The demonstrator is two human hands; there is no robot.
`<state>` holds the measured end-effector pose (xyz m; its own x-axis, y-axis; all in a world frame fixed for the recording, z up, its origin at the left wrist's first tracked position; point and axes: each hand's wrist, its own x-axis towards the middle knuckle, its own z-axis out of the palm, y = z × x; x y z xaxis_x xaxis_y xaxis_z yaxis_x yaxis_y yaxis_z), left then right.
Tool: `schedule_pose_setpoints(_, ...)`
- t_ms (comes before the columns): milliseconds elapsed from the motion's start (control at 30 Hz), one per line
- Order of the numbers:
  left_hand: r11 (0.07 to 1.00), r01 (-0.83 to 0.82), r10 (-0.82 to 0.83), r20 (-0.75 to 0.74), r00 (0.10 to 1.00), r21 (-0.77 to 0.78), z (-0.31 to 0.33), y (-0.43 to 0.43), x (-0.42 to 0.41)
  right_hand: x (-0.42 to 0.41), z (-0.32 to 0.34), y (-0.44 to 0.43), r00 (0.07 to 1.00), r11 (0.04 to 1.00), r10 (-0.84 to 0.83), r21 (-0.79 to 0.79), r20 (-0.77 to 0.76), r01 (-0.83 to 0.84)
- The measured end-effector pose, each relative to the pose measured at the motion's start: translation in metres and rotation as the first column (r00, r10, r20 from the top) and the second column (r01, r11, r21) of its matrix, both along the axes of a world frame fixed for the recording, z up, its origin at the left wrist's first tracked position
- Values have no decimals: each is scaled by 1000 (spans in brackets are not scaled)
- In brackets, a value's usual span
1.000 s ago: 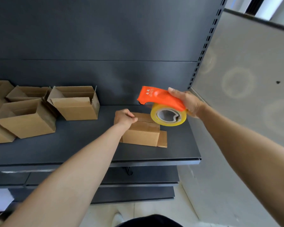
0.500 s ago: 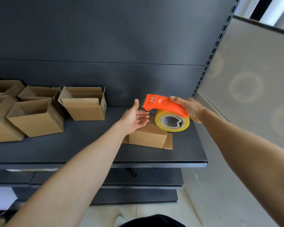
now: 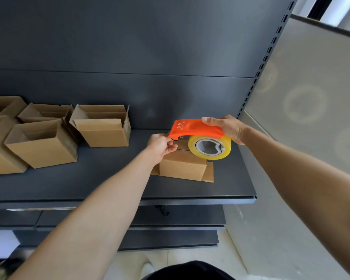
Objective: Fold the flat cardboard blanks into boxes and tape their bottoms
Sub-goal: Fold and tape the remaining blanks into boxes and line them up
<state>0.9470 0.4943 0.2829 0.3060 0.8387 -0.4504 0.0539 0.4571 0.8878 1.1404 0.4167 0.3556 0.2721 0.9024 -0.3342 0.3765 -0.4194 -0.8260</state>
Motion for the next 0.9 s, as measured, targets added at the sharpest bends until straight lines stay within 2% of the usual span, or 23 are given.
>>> schedule_pose_setpoints(67,999,-37,37,-11,999,3,-4,1,1,-1,2,1,999,999,37,-10,28,-36)
schedule_pose_setpoints(167,991,-126,128,74,989,-37,-8,2,-1,3,6,-1,993,997,75,-35,90,-72)
schedule_pose_setpoints(267,973,-223,228,95,969,-60,-10,4,-1,14,9,-3,980,991,103,-104,172,-86)
schedule_pose_setpoints(467,900,-421,436,198,878,-118,-10,-5,1,0,16,6,929,971,196,-193,313,-140)
schedule_pose_setpoints(600,862,-471,505,231,832,-187,-13,-5,-7,-15,21,22,882,955,258,-242,395,-171)
schedule_pose_setpoints(700,885,-449,465,182,866,-125,-20,-4,-17,-19,18,27,865,949,277,-260,418,-178)
schedule_pose_setpoints(900,917,-400,399,-35,916,-4,-30,10,-38,-27,14,31,866,951,274,-251,418,-179)
